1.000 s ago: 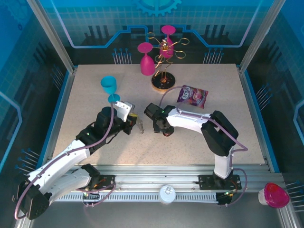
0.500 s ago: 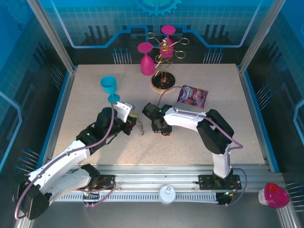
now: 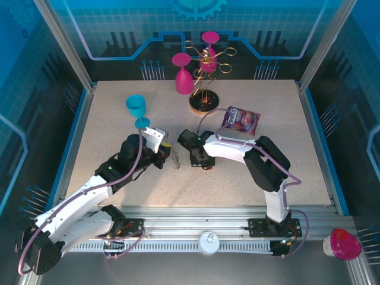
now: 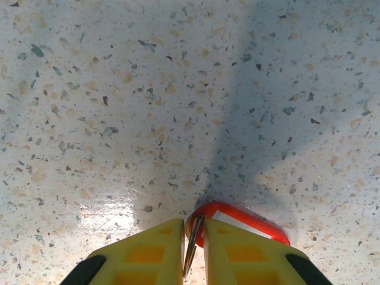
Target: Put the keys on the keyring
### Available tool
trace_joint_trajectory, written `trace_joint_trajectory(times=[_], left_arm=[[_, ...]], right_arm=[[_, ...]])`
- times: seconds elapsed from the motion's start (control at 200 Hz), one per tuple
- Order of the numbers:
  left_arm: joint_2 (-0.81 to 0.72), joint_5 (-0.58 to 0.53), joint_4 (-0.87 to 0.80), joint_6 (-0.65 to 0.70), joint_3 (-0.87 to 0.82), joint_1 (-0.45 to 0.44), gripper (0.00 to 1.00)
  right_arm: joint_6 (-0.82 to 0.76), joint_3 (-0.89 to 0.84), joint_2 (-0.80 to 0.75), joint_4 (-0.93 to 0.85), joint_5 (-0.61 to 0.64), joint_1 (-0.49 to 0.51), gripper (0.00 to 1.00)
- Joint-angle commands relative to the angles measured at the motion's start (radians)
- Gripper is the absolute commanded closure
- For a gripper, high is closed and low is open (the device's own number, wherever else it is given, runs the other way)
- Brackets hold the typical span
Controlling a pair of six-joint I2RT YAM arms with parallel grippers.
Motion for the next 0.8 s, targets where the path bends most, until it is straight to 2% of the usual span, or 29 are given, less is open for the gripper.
trace_joint_trajectory(times=[0.0,0.26,0.44,0.555,0.64,0.796], left_arm=[[-0.016,0.009,0.027,0.02,-0.008,0.006,1.0],[-0.016,0.004,0.025,0.028,-0.008,0.005,1.0],[-0.014,0.01,0.025,0.041,-0.009,0.006,1.0],[-0.016,0.016,0.018,0.067,-0.002,0.005,1.0],[-0.016,0.037,0.026,0.096,0.006,0.005,1.0],[0.008,0.12,0.058,0.159,0.035,0.002,1.0]], right_arm=[[0.012,0.028,0.013,-0.035,0.022,0.008,0.85],[-0.013,0.028,-0.023,-0.038,0.036,0.012,0.93],[-0.069,0.006,-0.114,-0.038,0.068,0.028,0.99],[-0.186,-0.077,-0.234,0.03,0.06,0.033,1.0],[-0.329,-0.168,-0.357,0.106,0.032,0.032,1.0],[-0.605,-0.362,-0.624,0.301,-0.109,-0.001,1.0]])
